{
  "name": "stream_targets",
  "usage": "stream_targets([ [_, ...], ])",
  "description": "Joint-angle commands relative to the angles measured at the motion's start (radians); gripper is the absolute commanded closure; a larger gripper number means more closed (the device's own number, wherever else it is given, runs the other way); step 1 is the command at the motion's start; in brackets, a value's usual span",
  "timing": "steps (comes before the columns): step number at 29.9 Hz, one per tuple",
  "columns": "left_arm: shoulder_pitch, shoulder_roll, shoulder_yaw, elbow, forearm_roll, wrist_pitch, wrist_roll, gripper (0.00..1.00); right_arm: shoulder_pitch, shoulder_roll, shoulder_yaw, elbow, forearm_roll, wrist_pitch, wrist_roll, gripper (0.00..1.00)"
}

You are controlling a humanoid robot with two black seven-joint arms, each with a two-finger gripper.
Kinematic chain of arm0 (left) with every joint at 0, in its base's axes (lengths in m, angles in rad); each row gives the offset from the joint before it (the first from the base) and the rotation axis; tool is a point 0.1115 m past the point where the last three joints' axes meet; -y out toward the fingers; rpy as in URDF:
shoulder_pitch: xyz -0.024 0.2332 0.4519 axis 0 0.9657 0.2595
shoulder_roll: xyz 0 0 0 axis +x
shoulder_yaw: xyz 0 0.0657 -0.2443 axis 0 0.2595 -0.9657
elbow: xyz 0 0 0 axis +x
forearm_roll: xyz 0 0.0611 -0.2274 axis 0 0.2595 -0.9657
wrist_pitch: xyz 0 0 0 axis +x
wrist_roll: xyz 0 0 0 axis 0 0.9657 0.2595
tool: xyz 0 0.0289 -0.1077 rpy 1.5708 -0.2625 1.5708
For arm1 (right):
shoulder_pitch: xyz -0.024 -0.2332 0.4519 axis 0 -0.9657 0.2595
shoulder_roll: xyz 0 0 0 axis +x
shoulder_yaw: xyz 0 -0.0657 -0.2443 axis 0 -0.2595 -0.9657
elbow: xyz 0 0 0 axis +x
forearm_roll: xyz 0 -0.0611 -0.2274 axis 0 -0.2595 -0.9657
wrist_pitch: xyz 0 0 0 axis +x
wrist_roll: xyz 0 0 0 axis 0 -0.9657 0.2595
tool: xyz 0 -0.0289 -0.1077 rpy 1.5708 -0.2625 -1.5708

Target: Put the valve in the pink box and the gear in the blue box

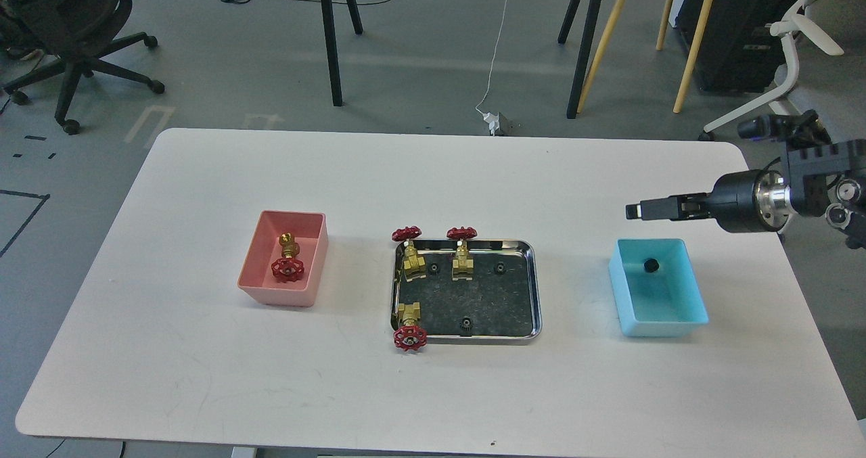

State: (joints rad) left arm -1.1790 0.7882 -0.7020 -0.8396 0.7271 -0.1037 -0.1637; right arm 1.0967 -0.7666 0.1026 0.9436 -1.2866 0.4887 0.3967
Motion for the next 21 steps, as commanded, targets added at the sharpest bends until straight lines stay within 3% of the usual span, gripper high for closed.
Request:
stream_targets([
  [1,-0.001,-0.030,-0.001,-0.009,0.001,-0.004,0.059,0.00,0.002,0.010,0.139,-0.100,0.189,0.000,-0.016,0.09],
  [4,-0.002,-0.063,-0.001,-0.009,0.002,-0.016,0.122,0.00,-0.003,0.029,0.239,-0.184,0.385,0.000,-0.082,0.08],
  [7,-0.007,-0.087,-0.001,-0.009,0.002,-0.060,0.147,0.00,0.002,0.087,0.299,-0.276,0.618,0.000,-0.160,0.06],
  [13,-0.028,-0.237,0.001,0.013,0.002,-0.136,0.148,0.00,0.051,0.193,0.335,-0.385,0.964,-0.214,-0.271,0.06],
  [17,-0.030,-0.319,0.016,0.072,0.003,-0.129,0.148,0.00,0.100,0.269,0.333,-0.417,1.038,-0.450,-0.386,0.06],
  [21,-0.027,-0.360,0.019,0.106,0.003,-0.120,0.145,0.00,0.143,0.331,0.336,-0.421,1.041,-0.512,-0.401,0.02],
])
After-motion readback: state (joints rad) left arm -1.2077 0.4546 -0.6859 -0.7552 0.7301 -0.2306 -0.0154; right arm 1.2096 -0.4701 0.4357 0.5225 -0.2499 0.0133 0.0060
